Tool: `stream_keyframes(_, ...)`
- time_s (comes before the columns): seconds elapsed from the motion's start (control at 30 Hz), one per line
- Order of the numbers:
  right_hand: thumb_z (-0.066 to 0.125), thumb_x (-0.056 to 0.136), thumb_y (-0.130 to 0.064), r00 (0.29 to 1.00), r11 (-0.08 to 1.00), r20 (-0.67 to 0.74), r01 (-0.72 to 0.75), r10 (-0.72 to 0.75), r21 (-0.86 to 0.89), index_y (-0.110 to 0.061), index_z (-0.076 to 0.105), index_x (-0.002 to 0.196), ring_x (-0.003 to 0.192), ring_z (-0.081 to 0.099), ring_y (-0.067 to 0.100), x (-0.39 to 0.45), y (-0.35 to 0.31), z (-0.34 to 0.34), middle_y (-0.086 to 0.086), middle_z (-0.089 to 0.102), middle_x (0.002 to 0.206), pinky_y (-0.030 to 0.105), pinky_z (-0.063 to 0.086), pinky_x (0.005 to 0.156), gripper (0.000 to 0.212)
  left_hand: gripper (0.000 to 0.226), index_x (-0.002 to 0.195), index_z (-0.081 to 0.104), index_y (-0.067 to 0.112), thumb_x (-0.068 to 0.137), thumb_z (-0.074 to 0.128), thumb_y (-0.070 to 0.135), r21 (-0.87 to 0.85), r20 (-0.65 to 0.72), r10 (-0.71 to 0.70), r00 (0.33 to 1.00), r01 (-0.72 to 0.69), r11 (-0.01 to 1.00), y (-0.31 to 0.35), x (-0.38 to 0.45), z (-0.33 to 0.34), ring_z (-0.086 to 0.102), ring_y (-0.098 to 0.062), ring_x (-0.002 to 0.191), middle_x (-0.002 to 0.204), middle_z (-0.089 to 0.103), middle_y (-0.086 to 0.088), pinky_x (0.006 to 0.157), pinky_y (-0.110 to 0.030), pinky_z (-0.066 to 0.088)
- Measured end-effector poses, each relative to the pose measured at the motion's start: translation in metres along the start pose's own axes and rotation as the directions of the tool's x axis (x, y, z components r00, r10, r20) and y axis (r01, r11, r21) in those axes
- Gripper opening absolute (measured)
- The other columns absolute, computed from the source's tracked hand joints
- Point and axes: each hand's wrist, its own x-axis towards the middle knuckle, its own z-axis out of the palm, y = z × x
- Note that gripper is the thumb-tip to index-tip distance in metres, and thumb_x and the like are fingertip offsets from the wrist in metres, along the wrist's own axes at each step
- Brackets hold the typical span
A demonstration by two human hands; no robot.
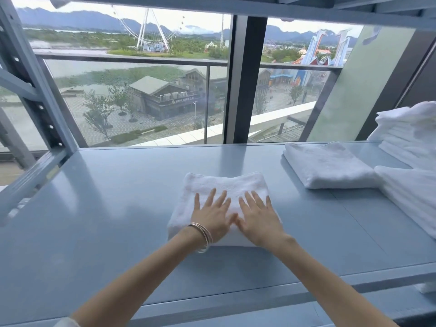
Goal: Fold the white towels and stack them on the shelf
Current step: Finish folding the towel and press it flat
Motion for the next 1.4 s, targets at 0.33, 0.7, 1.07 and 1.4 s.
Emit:
stream_keyframes(0.33,0.015,0.101,-0.038,0.985,0.995,0.167,-0.060,0.047,0.076,-0.024,0.004,0.150,0.145,-0.011,0.022,0.013,0.019,0.005,0.001,-0.006,0.158,0.047,-0.007,0.116,0.052,0.063,0.146,-0.005,0.043,0.090,0.012,0.066,0.018,0.155,-0.211,0.965,0.210,0.977,-0.027,0.007,0.013,-0.020,-0.027,0.142,0.155,-0.018,0.011,0.105,-0.065,-0.011)
stream_keyframes(0.7,0.016,0.098,-0.050,0.979,0.975,0.155,-0.156,0.132,0.159,-0.030,0.003,0.149,0.145,-0.012,0.018,0.057,0.030,0.006,0.002,-0.009,0.158,0.048,-0.008,0.115,0.056,0.059,0.148,-0.002,0.036,0.095,0.013,0.058,-0.053,0.097,-0.133,0.986,0.138,0.989,-0.034,0.051,0.011,-0.014,-0.015,0.144,0.156,-0.013,0.010,0.114,-0.051,-0.011)
stream_keyframes(1.07,0.028,0.100,-0.044,0.991,0.900,0.117,-0.114,0.071,0.421,-0.020,0.007,0.150,0.143,-0.017,0.013,0.022,0.037,0.017,0.002,-0.012,0.157,0.033,-0.004,0.116,0.060,0.064,0.148,-0.004,0.037,0.093,0.018,0.061,-0.101,0.092,-0.204,0.975,0.213,0.972,-0.035,0.014,0.022,-0.016,-0.031,0.143,0.156,-0.016,0.006,0.113,-0.052,-0.006)
stream_keyframes(1.4,0.048,0.096,-0.030,0.962,0.741,0.135,-0.268,0.236,0.615,-0.005,0.017,0.148,0.144,0.013,0.022,-0.024,0.046,0.013,0.015,0.011,0.156,0.022,0.009,0.111,0.066,0.059,0.143,0.031,0.008,0.091,0.055,0.024,-0.457,0.013,-0.223,0.975,0.204,0.866,-0.061,-0.024,0.006,0.036,-0.024,0.133,0.148,0.032,-0.009,0.104,-0.027,0.028)
